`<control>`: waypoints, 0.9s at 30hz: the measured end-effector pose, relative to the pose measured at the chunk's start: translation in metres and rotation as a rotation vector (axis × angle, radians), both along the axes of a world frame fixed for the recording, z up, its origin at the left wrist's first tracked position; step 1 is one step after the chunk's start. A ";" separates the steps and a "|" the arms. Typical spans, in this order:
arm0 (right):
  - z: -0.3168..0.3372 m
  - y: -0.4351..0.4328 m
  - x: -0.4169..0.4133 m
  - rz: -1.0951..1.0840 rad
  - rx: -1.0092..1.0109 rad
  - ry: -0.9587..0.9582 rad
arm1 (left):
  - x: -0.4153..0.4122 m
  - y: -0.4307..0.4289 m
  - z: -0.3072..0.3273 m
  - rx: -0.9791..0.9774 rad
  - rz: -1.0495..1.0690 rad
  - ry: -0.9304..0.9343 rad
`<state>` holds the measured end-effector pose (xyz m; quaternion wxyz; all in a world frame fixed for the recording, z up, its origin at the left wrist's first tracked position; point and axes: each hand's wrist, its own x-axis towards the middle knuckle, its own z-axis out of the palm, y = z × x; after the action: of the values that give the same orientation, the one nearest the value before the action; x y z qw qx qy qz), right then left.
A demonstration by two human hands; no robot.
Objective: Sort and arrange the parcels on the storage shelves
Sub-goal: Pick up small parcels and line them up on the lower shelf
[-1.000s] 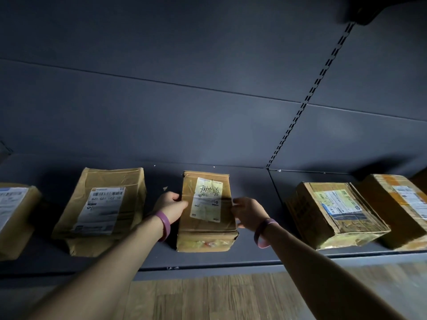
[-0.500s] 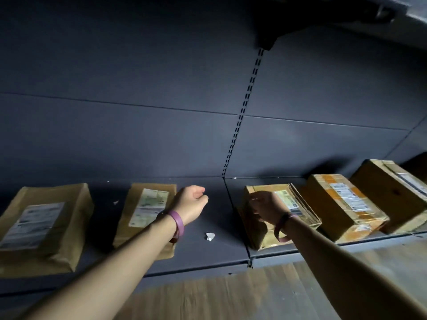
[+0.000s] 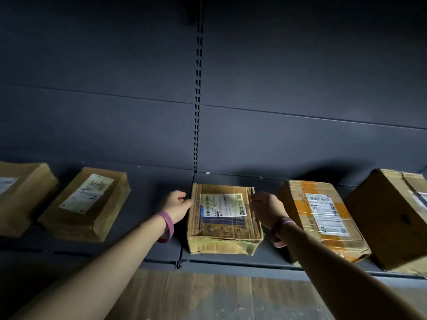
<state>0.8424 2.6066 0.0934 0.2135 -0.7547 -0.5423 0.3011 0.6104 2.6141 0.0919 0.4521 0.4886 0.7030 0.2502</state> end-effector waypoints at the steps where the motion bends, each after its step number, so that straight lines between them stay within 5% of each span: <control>1: 0.000 -0.002 0.005 -0.015 0.003 -0.002 | 0.002 -0.001 -0.002 -0.023 -0.004 0.012; 12: -0.051 -0.024 0.018 -0.090 -0.104 0.193 | 0.006 -0.006 -0.046 -0.067 -0.037 -0.010; 19: -0.045 -0.036 0.021 -0.054 0.055 0.250 | 0.001 -0.011 -0.038 0.108 0.071 -0.135; 27: -0.036 -0.047 0.019 -0.064 0.125 0.292 | -0.010 -0.018 -0.041 0.144 0.040 -0.068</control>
<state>0.8617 2.5593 0.0570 0.3461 -0.7051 -0.4987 0.3663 0.5999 2.5965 0.0513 0.4341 0.4968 0.6772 0.3256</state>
